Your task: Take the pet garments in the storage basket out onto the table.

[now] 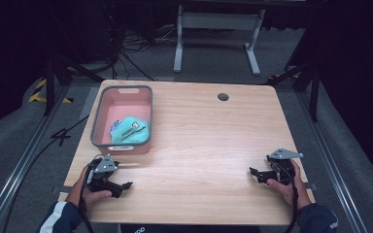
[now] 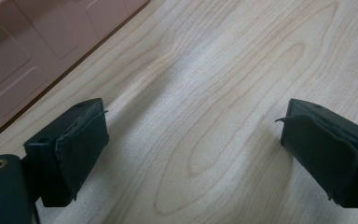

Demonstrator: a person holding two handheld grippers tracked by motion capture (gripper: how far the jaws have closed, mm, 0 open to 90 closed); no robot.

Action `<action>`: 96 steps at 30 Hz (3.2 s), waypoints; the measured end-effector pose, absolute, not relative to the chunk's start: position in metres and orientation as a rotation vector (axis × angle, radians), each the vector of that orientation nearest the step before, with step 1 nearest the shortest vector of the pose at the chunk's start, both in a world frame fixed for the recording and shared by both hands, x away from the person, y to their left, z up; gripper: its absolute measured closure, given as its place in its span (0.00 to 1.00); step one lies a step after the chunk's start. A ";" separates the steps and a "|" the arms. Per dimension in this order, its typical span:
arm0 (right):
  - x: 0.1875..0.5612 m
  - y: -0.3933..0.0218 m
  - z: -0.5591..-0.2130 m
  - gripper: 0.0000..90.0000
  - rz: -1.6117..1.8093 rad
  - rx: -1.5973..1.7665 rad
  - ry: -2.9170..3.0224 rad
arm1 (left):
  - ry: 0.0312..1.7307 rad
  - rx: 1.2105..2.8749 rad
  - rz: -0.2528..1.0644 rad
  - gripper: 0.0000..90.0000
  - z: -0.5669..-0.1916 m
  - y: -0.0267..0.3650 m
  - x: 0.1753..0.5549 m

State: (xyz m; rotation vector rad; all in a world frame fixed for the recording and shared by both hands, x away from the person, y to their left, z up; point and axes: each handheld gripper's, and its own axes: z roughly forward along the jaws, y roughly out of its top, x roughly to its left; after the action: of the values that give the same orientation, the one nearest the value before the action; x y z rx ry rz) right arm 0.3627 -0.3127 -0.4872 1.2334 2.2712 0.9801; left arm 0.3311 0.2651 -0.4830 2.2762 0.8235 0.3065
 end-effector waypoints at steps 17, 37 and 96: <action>0.362 -0.312 -0.487 0.11 0.978 1.249 2.263 | 0.849 2.278 0.313 0.09 -0.482 0.266 0.331; 0.361 -0.312 -0.487 0.11 0.981 1.252 2.263 | 0.854 2.239 0.382 0.26 -0.436 0.277 0.313; 0.357 -0.314 -0.487 0.11 0.989 1.230 2.279 | 1.057 2.554 0.284 0.20 -0.383 0.241 0.492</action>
State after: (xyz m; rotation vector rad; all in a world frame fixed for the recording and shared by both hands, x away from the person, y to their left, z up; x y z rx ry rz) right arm 0.3569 -0.3141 -0.4872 1.2297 2.2787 0.9887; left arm 0.4924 0.2414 -0.3833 2.5539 1.0569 0.2837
